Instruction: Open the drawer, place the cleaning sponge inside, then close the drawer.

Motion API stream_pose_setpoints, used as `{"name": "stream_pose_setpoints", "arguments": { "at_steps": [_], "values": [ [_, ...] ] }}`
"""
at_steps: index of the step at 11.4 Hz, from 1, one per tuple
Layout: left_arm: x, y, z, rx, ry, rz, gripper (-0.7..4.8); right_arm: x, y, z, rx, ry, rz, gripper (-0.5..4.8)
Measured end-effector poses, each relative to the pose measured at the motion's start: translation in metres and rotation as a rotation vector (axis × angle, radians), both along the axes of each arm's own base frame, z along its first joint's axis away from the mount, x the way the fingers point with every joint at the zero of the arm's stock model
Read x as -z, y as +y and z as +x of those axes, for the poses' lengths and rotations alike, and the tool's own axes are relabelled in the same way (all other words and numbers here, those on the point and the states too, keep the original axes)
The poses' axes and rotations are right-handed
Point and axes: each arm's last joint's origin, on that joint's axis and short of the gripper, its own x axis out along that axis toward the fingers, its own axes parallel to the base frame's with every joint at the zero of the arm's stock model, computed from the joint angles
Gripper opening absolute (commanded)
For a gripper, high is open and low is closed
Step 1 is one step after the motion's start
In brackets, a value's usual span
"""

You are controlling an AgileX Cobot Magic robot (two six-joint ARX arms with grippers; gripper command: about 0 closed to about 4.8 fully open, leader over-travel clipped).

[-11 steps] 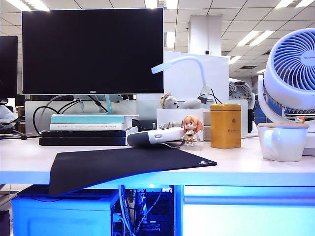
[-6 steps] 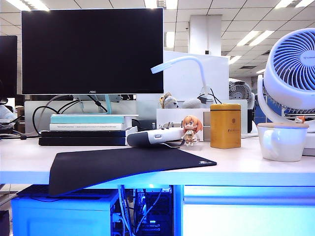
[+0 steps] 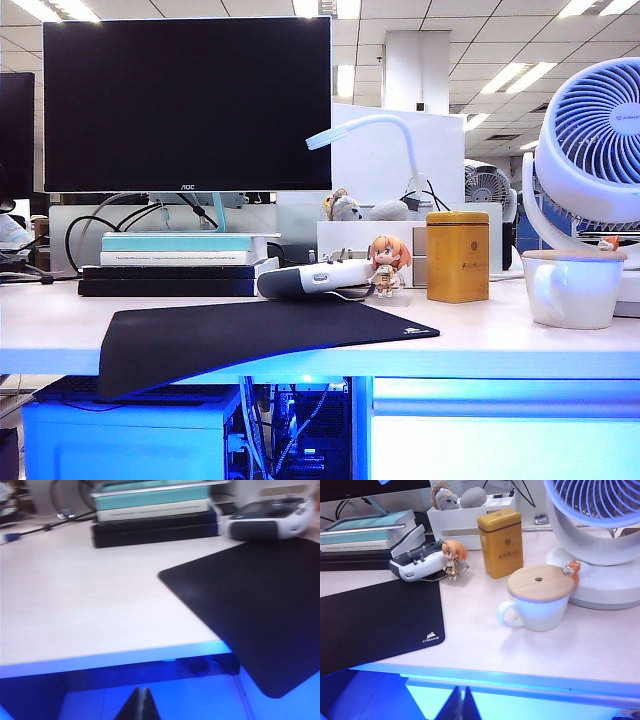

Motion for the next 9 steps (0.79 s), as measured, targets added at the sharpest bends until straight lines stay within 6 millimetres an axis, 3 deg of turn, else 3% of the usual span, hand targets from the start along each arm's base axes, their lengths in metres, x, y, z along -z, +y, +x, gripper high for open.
{"name": "stream_pose_setpoints", "arguments": {
  "at_steps": [7,9],
  "values": [
    [0.0,0.0001,0.0,-0.001,0.0,-0.001,-0.05,0.0,0.0,0.0,0.001,0.0,0.0,-0.05],
    [0.0,0.0001,0.0,-0.001,0.0,-0.001,-0.05,0.0017,-0.0033,0.0049,0.167,-0.059,-0.049,-0.05]
  ]
}}
